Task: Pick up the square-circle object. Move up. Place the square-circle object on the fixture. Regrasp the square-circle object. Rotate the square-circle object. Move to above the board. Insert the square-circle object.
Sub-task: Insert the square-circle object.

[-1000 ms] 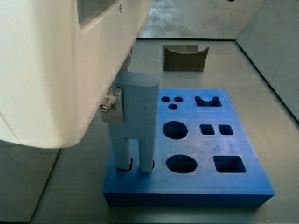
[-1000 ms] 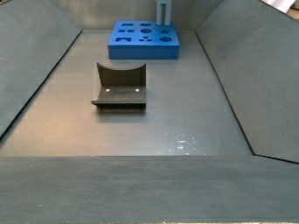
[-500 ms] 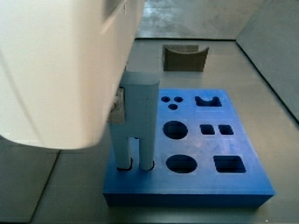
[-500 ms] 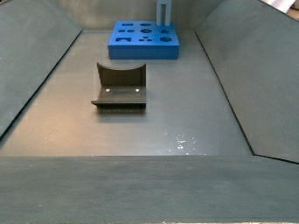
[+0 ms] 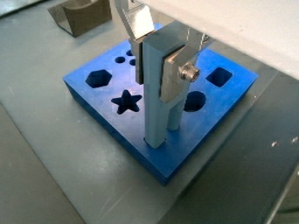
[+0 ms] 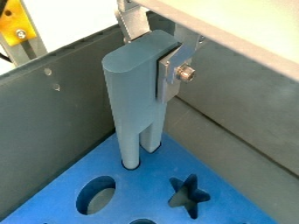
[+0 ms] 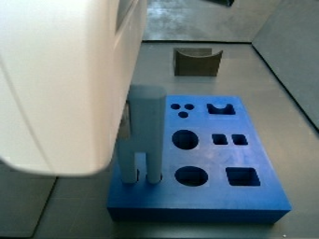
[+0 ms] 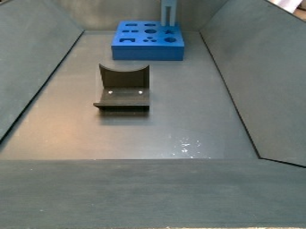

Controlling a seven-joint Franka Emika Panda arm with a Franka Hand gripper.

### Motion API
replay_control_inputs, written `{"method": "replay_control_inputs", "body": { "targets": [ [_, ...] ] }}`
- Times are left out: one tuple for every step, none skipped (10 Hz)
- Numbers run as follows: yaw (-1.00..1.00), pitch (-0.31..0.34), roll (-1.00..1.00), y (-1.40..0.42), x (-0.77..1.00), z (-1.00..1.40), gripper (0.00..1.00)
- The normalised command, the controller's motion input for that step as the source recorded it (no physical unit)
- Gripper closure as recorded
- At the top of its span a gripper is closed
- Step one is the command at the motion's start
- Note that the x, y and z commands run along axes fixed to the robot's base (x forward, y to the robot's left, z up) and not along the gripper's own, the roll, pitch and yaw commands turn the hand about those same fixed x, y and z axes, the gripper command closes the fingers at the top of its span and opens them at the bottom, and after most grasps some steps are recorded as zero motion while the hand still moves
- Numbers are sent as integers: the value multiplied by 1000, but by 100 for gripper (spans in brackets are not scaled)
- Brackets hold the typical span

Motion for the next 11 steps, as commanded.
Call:
{"method": "replay_control_inputs", "body": {
  "targets": [
    [0, -16, 91, -83, 166, -460, 100],
    [0, 0, 204, -63, 220, -660, 100],
    [0, 0, 271, -74, 274, -780, 100],
    [0, 0, 279, -83, 271, -763, 100],
    [14, 9, 281, -100, 329, -723, 100],
    [49, 0, 283, -106, 391, -714, 100],
    [114, 24, 257, -83, 597, -723, 100],
    [111, 27, 223, -34, 674, -783, 100],
    [0, 0, 0, 69, 474, -306, 100],
    [0, 0, 0, 31, 89, -69, 100],
    [0, 0, 0, 0, 0, 0, 100]
  ]
}}
